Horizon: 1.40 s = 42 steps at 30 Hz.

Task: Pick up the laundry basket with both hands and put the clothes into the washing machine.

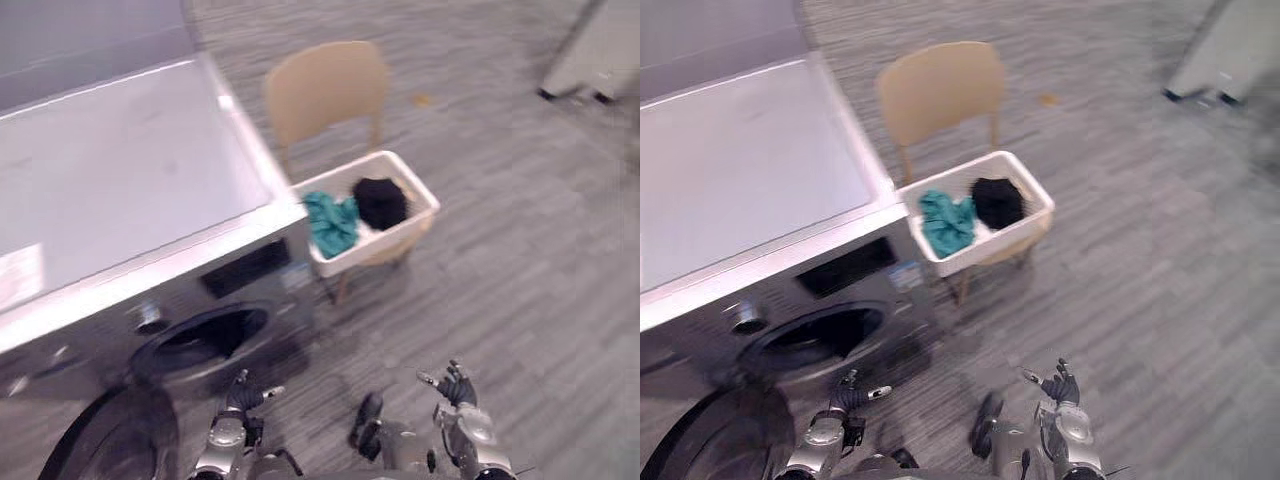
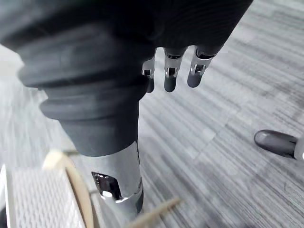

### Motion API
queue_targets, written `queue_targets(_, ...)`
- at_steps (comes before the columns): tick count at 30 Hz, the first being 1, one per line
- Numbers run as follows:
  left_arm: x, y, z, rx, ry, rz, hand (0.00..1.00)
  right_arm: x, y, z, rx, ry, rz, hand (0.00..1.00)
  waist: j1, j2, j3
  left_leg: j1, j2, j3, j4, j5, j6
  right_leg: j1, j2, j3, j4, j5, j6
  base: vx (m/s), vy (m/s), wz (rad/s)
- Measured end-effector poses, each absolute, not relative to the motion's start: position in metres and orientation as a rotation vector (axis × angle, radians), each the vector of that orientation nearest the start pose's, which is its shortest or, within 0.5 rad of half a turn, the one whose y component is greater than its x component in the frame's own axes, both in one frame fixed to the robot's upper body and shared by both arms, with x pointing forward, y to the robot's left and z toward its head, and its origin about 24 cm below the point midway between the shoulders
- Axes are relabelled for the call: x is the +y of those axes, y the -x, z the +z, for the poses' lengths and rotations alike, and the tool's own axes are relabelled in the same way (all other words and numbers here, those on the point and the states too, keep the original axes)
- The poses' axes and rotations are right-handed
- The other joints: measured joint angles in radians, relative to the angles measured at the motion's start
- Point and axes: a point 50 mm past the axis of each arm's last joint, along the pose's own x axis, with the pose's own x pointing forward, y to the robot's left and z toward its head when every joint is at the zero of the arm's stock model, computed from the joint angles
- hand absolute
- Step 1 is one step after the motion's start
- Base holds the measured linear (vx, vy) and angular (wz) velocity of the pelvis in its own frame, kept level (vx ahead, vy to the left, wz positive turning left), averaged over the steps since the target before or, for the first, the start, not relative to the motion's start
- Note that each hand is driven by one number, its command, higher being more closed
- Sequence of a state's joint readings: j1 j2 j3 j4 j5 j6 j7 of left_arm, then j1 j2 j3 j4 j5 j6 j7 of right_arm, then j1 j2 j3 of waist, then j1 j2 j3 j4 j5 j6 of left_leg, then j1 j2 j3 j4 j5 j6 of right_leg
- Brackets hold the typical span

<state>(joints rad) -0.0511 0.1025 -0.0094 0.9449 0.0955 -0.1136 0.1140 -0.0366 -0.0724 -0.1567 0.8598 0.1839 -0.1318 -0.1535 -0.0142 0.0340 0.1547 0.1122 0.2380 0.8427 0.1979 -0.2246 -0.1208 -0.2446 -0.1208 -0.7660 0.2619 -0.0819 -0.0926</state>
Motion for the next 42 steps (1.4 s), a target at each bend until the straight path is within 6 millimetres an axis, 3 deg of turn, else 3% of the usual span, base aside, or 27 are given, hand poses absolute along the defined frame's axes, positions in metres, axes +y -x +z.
queue_targets(2,0.181,-0.182,-0.125,0.761,-0.232,0.064,0.00,-0.210,-0.176,-0.117,0.706,-0.077,-0.383,0.00,-0.001,0.010,0.002,0.003,0.064,0.005,0.135,-0.019,-0.018,-0.005,0.043,0.088,0.017,-0.044,0.013,0.15,-0.173,-1.43)
queue_targets(4,0.172,-0.185,-0.124,0.751,-0.226,0.035,0.00,-0.212,-0.165,-0.124,0.749,-0.046,-0.376,0.00,-0.003,0.028,0.012,-0.126,0.230,-0.178,0.622,-0.086,0.085,0.047,0.123,0.165,0.007,-0.078,0.006,0.27,-0.219,-1.18)
queue_targets(5,0.166,-0.184,-0.125,0.752,-0.218,0.025,0.00,-0.214,-0.163,-0.125,0.759,-0.038,-0.378,0.00,-0.003,0.029,0.017,-0.169,0.229,-0.247,0.694,-0.090,0.089,0.064,0.134,0.179,0.003,-0.080,0.004,0.20,-0.145,-0.81)
queue_targets(6,0.162,-0.184,-0.125,0.754,-0.210,0.015,0.00,-0.214,-0.162,-0.126,0.766,-0.035,-0.376,0.00,-0.003,0.028,0.023,-0.208,0.205,-0.316,0.730,-0.094,0.082,0.084,0.144,0.200,-0.007,-0.081,0.000,0.18,-0.058,-0.82)
queue_targets(7,0.153,-0.180,-0.127,0.762,-0.204,-0.009,0.00,-0.216,-0.163,-0.125,0.766,-0.023,-0.373,0.00,0.009,0.019,0.036,-0.277,0.112,-0.445,0.718,-0.102,0.066,0.126,0.150,0.246,-0.032,-0.080,-0.002,0.15,-0.015,-0.88)
queue_targets(8,0.152,-0.177,-0.129,0.768,-0.199,-0.011,0.00,-0.216,-0.165,-0.125,0.765,-0.020,-0.370,0.00,0.015,0.016,0.037,-0.303,0.072,-0.486,0.685,-0.102,0.064,0.139,0.152,0.272,-0.042,-0.075,0.002,0.23,-0.004,-1.19)
queue_targets(11,0.150,-0.165,-0.133,0.790,-0.164,0.008,0.00,-0.217,-0.172,-0.122,0.747,-0.010,-0.361,0.00,0.054,0.020,0.055,-0.386,-0.098,-0.620,0.382,-0.086,0.048,0.201,0.162,0.378,-0.108,-0.063,0.026,0.19,0.047,-0.94)
queue_targets(12,0.151,-0.162,-0.133,0.792,-0.150,0.019,0.00,-0.217,-0.175,-0.120,0.737,-0.004,-0.355,0.00,0.065,0.030,0.060,-0.403,-0.135,-0.653,0.243,-0.035,0.038,0.220,0.167,0.411,-0.137,-0.058,0.035,0.22,0.077,-0.87)
queue_targets(14,0.157,-0.161,-0.133,0.788,-0.123,0.060,0.00,-0.214,-0.179,-0.119,0.730,-0.002,-0.341,0.00,0.097,0.027,0.066,-0.378,-0.167,-0.653,0.160,0.076,0.077,0.257,0.166,0.474,-0.172,-0.050,0.057,0.36,0.117,-0.79)
queue_targets(16,0.161,-0.157,-0.134,0.798,-0.124,0.073,0.00,-0.210,-0.188,-0.115,0.709,0.015,-0.309,0.00,0.105,0.033,0.065,-0.385,-0.177,-0.655,0.220,0.033,0.156,0.256,0.154,0.512,-0.147,-0.071,0.086,0.37,0.143,-0.47)
queue_targets(17,0.161,-0.156,-0.134,0.800,-0.123,0.074,0.00,-0.210,-0.188,-0.115,0.708,0.017,-0.307,0.00,0.107,0.033,0.066,-0.386,-0.179,-0.655,0.228,0.025,0.165,0.256,0.154,0.516,-0.140,-0.077,0.093,0.38,0.197,-0.38)
queue_targets(19,0.165,-0.151,-0.137,0.818,-0.106,0.103,0.00,-0.203,-0.190,-0.116,0.710,0.016,-0.281,0.00,0.104,0.026,0.069,-0.284,-0.196,-0.652,0.235,-0.059,0.191,0.156,0.072,0.536,0.274,-0.178,0.202,0.46,0.245,-0.08)
queue_targets(20,0.169,-0.152,-0.136,0.816,-0.117,0.105,0.00,-0.200,-0.190,-0.116,0.712,0.011,-0.275,0.00,0.088,0.001,0.076,-0.246,-0.225,-0.670,0.236,-0.065,0.201,0.084,0.022,0.539,0.489,-0.150,0.220,0.44,0.188,0.44)
queue_targets(22,0.173,-0.152,-0.136,0.816,-0.124,0.112,0.00,-0.198,-0.188,-0.118,0.719,0.006,-0.273,0.00,0.057,-0.017,0.080,-0.178,-0.259,-0.744,0.233,-0.095,0.236,-0.021,-0.045,0.537,0.756,-0.171,0.176,0.50,0.108,1.01)
queue_targets(25,0.173,-0.165,-0.128,0.770,-0.124,0.133,0.00,-0.196,-0.189,-0.114,0.690,-0.006,-0.275,0.00,0.059,-0.015,0.079,-0.118,-0.268,-0.886,0.184,-0.095,0.236,-0.097,-0.031,0.553,0.645,-0.193,0.148,0.47,-0.001,1.15)
queue_targets(27,0.168,-0.178,-0.123,0.738,-0.095,0.139,0.00,-0.194,-0.192,-0.108,0.643,-0.017,-0.276,0.00,0.055,-0.011,0.080,-0.125,-0.270,-1.011,0.180,-0.094,0.235,-0.141,0.050,0.686,0.454,-0.193,0.150,0.37,-0.123,1.40)
queue_targets(29,0.159,-0.191,-0.117,0.704,-0.082,0.139,0.00,-0.200,-0.182,-0.109,0.637,-0.043,-0.320,0.00,0.039,-0.016,0.074,-0.151,-0.296,-1.144,0.221,-0.110,0.165,-0.122,0.098,0.873,0.182,-0.111,0.186,0.42,-0.243,2.19)
queue_targets(30,0.143,-0.192,-0.118,0.710,-0.044,0.124,0.00,-0.207,-0.175,-0.112,0.660,-0.048,-0.357,0.00,0.038,0.022,0.084,-0.147,-0.297,-1.214,0.274,-0.148,0.104,-0.072,0.087,0.840,0.107,-0.024,0.175,0.53,-0.290,2.13)
queue_targets(31,0.138,-0.191,-0.118,0.712,-0.028,0.120,0.00,-0.210,-0.174,-0.113,0.667,-0.049,-0.373,0.00,0.052,0.040,0.078,-0.172,-0.287,-1.226,0.301,-0.141,0.082,-0.050,0.088,0.813,0.097,-0.021,0.167,0.49,-0.290,1.56)
queue_targets(33,0.135,-0.188,-0.120,0.719,-0.019,0.117,0.00,-0.214,-0.176,-0.108,0.639,-0.049,-0.408,0.00,0.069,0.029,0.073,-0.228,-0.292,-1.259,0.260,-0.130,0.033,0.014,0.029,0.699,0.084,-0.033,0.149,0.40,-0.271,1.85)
queue_targets(35,0.136,-0.188,-0.119,0.712,-0.018,0.127,0.00,-0.217,-0.177,-0.105,0.615,-0.048,-0.428,0.00,0.083,0.012,0.080,-0.264,-0.296,-1.251,0.178,-0.102,-0.005,0.093,-0.002,0.616,0.052,-0.034,0.148,0.23,-0.140,1.96)
queue_targets(36,0.139,-0.184,-0.117,0.695,-0.014,0.152,0.00,-0.218,-0.178,-0.104,0.609,-0.050,-0.437,0.00,0.087,0.023,0.066,-0.285,-0.296,-1.241,0.064,0.015,-0.019,0.144,-0.009,0.557,0.041,-0.038,0.151,0.22,-0.031,1.81)
queue_targets(37,0.143,-0.176,-0.117,0.683,-0.002,0.184,0.00,-0.219,-0.184,-0.099,0.579,-0.053,-0.441,0.00,0.093,0.038,0.037,-0.320,-0.289,-1.192,-0.002,0.225,0.010,0.183,0.004,0.492,0.046,-0.070,0.156,0.22,-0.031,1.71)
queue_targets(38,0.143,-0.176,-0.117,0.680,-0.001,0.190,0.00,-0.218,-0.186,-0.098,0.574,-0.054,-0.440,0.00,0.098,0.030,0.033,-0.320,-0.293,-1.169,0.002,0.231,0.019,0.189,-0.001,0.482,0.047,-0.079,0.154,0.21,-0.001,1.34)
queue_targets(39,0.151,-0.171,-0.118,0.687,-0.011,0.216,0.00,-0.215,-0.193,-0.094,0.549,-0.057,-0.438,0.00,0.121,-0.007,0.014,-0.342,-0.306,-1.097,-0.011,0.267,0.047,0.193,-0.021,0.441,0.046,-0.090,0.157,0.15,0.024,1.33)
queue_targets(40,0.158,-0.172,-0.116,0.675,-0.012,0.242,0.00,-0.214,-0.201,-0.088,0.509,-0.069,-0.448,0.00,0.129,-0.026,0.012,-0.365,-0.308,-0.963,-0.022,0.306,0.097,0.218,-0.031,0.381,0.022,-0.087,0.153,0.16,0.042,1.39)
queue_targets(42,0.158,-0.171,-0.116,0.675,-0.026,0.240,0.00,-0.218,-0.207,-0.084,0.491,-0.071,-0.461,0.00,0.128,-0.032,0.010,-0.370,-0.308,-0.848,-0.048,0.332,0.135,0.240,-0.036,0.324,0.023,-0.084,0.148,0.05,0.086,1.35)
